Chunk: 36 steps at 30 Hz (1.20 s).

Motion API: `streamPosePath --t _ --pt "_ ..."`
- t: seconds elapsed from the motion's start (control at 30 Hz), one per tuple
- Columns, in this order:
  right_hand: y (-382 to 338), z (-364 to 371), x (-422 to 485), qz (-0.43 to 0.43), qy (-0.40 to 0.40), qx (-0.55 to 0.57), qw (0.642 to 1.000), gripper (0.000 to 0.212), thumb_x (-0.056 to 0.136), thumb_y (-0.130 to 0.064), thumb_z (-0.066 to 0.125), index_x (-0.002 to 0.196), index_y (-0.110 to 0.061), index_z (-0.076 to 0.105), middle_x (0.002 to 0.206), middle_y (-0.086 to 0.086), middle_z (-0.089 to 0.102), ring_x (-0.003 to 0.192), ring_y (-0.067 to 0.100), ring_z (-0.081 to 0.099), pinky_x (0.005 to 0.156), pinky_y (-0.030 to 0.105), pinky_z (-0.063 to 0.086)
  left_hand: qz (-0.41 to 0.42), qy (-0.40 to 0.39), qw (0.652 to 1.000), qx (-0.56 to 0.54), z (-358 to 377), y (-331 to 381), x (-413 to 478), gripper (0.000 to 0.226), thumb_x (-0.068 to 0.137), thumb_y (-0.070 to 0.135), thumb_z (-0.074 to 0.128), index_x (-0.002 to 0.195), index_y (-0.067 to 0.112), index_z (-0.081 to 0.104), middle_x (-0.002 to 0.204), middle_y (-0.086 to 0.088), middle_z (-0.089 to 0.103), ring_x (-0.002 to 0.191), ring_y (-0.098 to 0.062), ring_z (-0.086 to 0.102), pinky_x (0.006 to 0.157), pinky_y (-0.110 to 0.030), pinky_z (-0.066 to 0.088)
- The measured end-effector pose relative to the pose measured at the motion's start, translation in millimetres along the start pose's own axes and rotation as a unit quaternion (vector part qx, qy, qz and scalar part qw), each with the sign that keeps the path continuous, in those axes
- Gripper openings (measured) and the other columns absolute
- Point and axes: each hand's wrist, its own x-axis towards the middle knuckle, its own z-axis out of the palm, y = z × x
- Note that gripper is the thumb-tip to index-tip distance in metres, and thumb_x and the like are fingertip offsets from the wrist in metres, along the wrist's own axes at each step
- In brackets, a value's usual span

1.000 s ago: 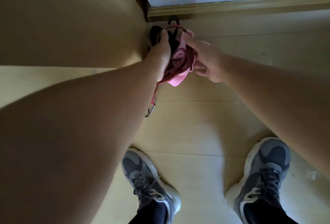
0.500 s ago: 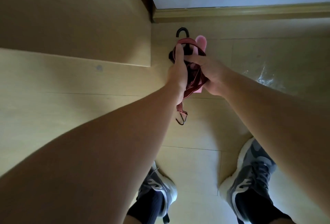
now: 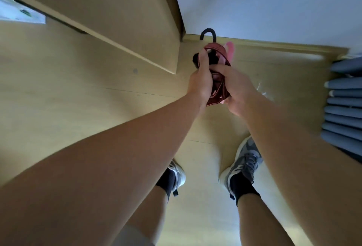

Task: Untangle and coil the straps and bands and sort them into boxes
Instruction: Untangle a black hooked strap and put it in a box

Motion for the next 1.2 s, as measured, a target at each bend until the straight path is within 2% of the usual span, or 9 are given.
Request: streamPosePath --t 0.1,0.3,0.4,0.6,0.73,0.9,1.03,1.13,1.2 --pt "-29.5 9.0 -49.7 -0.026 0.013 -0.012 1.0 0.035 0.085 -0.024 0.073 0.119 -0.018 0.07 0.106 0.009 0.077 0.094 0.027 0.076 0.075 0.037 0.062 0.02 -0.028 0.999 -0.004 5.9 21.7 -46.7 0.098 0.058 0.1 0.046 0.121 0.03 0.072 0.122 -0.008 0.073 0.115 -0.031 0.069 0.105 -0.055 0.049" --pt "-86.2 36.4 -171.3 -0.063 0.011 -0.01 0.998 0.04 0.081 -0.034 0.073 0.121 -0.027 0.069 0.111 0.007 0.076 0.1 0.026 0.074 0.096 0.052 0.056 0.097 -0.043 0.992 0.068 16.2 100.5 -184.3 0.061 0.1 0.069 0.029 0.123 0.03 0.069 0.114 0.001 0.076 0.105 -0.016 0.072 0.096 -0.038 0.057" --pt "-114.4 55.7 -241.7 -0.085 0.016 -0.008 0.996 0.031 0.086 -0.034 0.069 0.117 -0.033 0.069 0.109 0.002 0.077 0.1 0.023 0.075 0.096 0.053 0.055 0.116 -0.062 0.986 0.099 14.0 137.0 -254.2 0.062 0.099 0.071 0.03 0.125 0.028 0.068 0.111 0.002 0.076 0.099 -0.014 0.074 0.093 -0.037 0.058" --pt "-163.8 93.5 -380.0 -0.138 0.023 -0.004 0.99 0.023 0.091 -0.03 0.068 0.114 -0.028 0.071 0.107 0.003 0.077 0.1 0.022 0.074 0.096 0.053 0.056 0.166 -0.052 0.976 0.131 5.0 189.4 -389.3 0.088 0.069 0.087 0.045 0.129 0.025 0.062 0.111 0.002 0.075 0.101 -0.016 0.073 0.097 -0.044 0.057" --pt "-174.8 125.0 -460.9 -0.18 0.016 -0.001 0.983 0.02 0.094 -0.027 0.068 0.113 -0.024 0.072 0.106 0.003 0.077 0.099 0.019 0.074 0.089 0.041 0.058 0.191 -0.078 0.972 0.116 -12.5 205.2 -468.3 0.067 0.085 0.08 0.043 0.13 0.034 0.061 0.117 0.007 0.074 0.107 -0.01 0.071 0.098 -0.038 0.055" --pt "-180.5 170.4 -522.6 -0.226 0.041 -0.047 0.972 0.014 0.094 -0.033 0.066 0.106 -0.028 0.072 0.094 -0.002 0.078 0.089 0.014 0.075 0.078 0.035 0.058 0.206 -0.079 0.975 0.037 -35.1 221.1 -529.2 0.045 0.104 0.06 0.036 0.131 0.036 0.063 0.118 0.008 0.074 0.103 -0.002 0.071 0.071 -0.013 0.054" --pt "-192.5 206.5 -549.0 -0.262 0.05 -0.066 0.961 0.01 0.095 -0.033 0.064 0.098 -0.027 0.072 0.083 -0.005 0.077 0.074 0.007 0.074 0.069 0.029 0.055 0.208 -0.092 0.974 0.015 -56.7 247.9 -555.5 0.044 0.105 0.057 0.036 0.128 0.034 0.066 0.114 0.006 0.075 0.096 -0.003 0.073 0.063 -0.014 0.055" --pt "-204.7 232.4 -559.6 -0.285 0.059 -0.073 0.954 0.013 0.094 -0.039 0.064 0.096 -0.029 0.072 0.083 -0.007 0.077 0.08 0.01 0.074 0.077 0.034 0.058 0.219 -0.1 0.971 0.011 -74.4 273.6 -570.9 0.048 0.105 0.058 0.036 0.128 0.031 0.067 0.115 0.004 0.076 0.102 -0.008 0.073 0.074 -0.021 0.057" --pt "-215.7 249.8 -564.5 -0.303 0.06 -0.075 0.948 0.012 0.09 -0.039 0.066 0.096 -0.03 0.071 0.085 -0.005 0.077 0.084 0.014 0.075 0.084 0.041 0.06 0.236 -0.102 0.966 0.013 -85.7 292.7 -579.6 0.047 0.106 0.056 0.035 0.124 0.028 0.069 0.113 0.003 0.076 0.097 -0.006 0.073 0.07 -0.018 0.055"
